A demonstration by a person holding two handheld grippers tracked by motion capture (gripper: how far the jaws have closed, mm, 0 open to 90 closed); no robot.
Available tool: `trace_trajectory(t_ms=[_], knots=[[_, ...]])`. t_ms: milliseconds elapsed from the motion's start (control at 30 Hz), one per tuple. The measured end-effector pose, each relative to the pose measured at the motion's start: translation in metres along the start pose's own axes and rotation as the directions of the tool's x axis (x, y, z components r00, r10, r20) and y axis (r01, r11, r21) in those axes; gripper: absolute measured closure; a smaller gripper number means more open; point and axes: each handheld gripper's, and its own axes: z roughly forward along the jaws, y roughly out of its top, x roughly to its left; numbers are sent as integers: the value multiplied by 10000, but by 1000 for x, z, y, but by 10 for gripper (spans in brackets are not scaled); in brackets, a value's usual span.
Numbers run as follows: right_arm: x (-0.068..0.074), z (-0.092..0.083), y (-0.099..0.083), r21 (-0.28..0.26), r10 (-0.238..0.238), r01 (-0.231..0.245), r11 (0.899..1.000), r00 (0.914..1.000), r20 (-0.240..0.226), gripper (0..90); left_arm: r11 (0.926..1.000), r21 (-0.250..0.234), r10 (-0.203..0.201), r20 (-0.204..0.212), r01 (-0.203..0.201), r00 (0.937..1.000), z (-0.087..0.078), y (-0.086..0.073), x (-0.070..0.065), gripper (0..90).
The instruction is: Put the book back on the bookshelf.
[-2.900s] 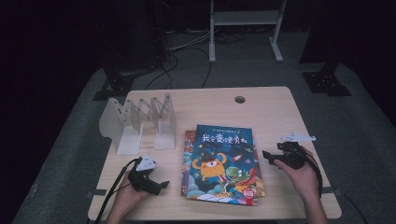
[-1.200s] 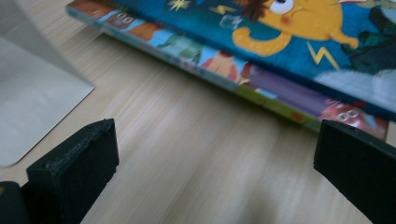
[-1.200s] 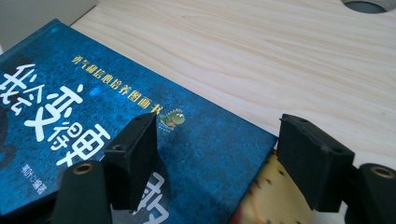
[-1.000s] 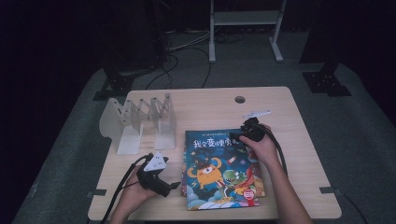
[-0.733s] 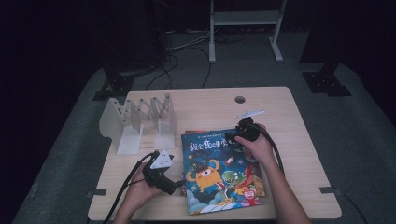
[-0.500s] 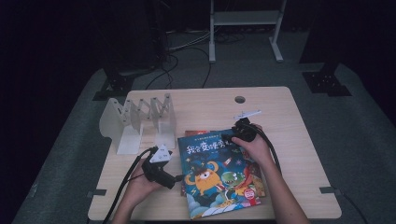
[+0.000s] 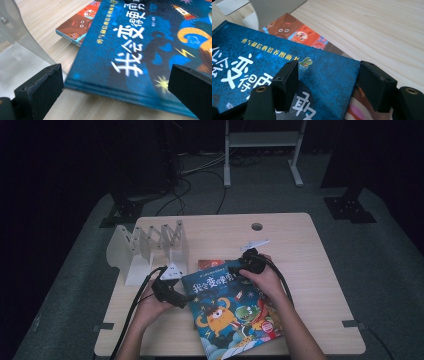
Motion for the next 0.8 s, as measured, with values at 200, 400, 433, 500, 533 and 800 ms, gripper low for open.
trace_trajectory(t_ms=[200,400,433,500,533,800], knots=[[10,4,5,207,-231,233,9995,9997,-99,331,9996,103,-256,278,254,9993,7,-4,2,0],[7,-14,-1,14,-42,42,10000,10000,-24,332,9988,30,-481,442,480,9979,10,-8,3,0],[6,-19,-3,-47,-4,4,10000,10000,-31,329,9987,17,-509,459,508,9976,10,-8,3,0],[5,-29,-8,-129,-20,21,9999,10000,13,325,9983,-2,-578,492,578,9971,10,-9,4,0],[5,-34,-11,-159,-62,63,9999,10000,38,321,9981,-32,-614,510,616,9968,11,-9,4,0],[6,-71,-40,-296,-424,427,9986,9990,108,305,9978,4,-664,498,664,9966,10,-10,4,0]])
